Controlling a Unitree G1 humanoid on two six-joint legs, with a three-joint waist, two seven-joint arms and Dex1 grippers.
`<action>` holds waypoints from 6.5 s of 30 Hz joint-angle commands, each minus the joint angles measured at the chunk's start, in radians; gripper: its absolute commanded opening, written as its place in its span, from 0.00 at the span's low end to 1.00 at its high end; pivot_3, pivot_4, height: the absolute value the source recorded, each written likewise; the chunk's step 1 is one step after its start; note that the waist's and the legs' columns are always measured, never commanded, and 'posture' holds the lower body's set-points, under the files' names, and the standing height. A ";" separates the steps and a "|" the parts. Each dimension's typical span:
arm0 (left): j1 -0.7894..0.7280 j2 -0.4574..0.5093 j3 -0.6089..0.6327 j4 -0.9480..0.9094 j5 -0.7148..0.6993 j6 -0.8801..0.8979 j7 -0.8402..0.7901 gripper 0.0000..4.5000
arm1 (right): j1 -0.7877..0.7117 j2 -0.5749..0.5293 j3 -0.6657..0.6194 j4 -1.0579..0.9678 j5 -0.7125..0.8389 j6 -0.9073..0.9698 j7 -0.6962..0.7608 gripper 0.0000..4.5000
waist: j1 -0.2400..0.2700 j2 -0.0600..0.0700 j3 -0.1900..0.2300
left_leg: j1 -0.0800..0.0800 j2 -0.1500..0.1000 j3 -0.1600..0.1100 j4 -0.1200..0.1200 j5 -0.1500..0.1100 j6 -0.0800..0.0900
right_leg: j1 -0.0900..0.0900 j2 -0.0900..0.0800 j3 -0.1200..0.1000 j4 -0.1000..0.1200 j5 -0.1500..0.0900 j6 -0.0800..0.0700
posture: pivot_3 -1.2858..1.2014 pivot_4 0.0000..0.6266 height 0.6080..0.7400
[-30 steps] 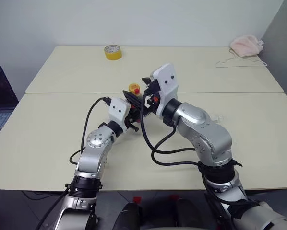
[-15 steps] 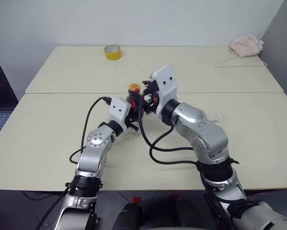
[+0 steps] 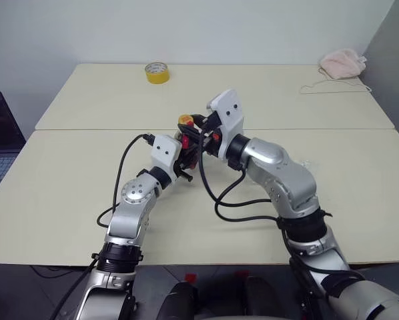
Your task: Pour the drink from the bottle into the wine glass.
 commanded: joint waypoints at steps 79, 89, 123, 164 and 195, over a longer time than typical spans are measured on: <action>0.004 -0.028 0.022 -0.057 -0.014 -0.005 0.019 0.19 | 0.125 -0.161 -0.114 -0.112 -0.100 -0.088 -0.068 1.00 | 0.002 0.000 0.000 | 0.000 0.000 0.000 0.000 0.000 0.000 | 0.000 0.000 0.000 0.000 0.000 0.000 | 0.52 0.24 1.00; 0.000 -0.032 0.033 -0.056 -0.009 -0.010 0.030 0.18 | 0.143 -0.184 -0.134 -0.148 -0.069 -0.054 -0.063 1.00 | 0.001 0.000 0.000 | 0.000 0.000 0.001 0.000 0.000 0.000 | 0.000 0.000 0.000 0.000 0.000 0.000 | 0.52 0.24 1.00; -0.002 -0.047 0.026 -0.051 -0.008 -0.018 0.021 0.18 | -0.015 0.003 -0.070 0.008 -0.046 -0.068 -0.082 1.00 | 0.001 0.000 0.000 | 0.000 0.000 0.000 0.000 0.000 0.000 | 0.000 0.000 0.000 0.000 0.000 0.000 | 0.52 0.24 1.00; -0.007 -0.042 0.026 -0.051 -0.010 -0.022 0.021 0.17 | -0.009 -0.017 -0.066 -0.083 0.029 0.035 -0.055 1.00 | 0.001 0.000 0.000 | 0.000 0.000 0.000 0.000 0.000 0.000 | 0.000 0.000 0.000 0.001 0.000 0.000 | 0.52 0.24 1.00; -0.006 -0.044 0.024 -0.046 -0.012 -0.029 0.023 0.17 | 0.033 -0.062 -0.107 -0.073 0.022 0.040 -0.072 1.00 | 0.001 0.000 0.000 | 0.000 0.000 0.000 0.000 0.000 0.000 | 0.000 0.000 0.000 0.001 0.000 0.000 | 0.52 0.24 1.00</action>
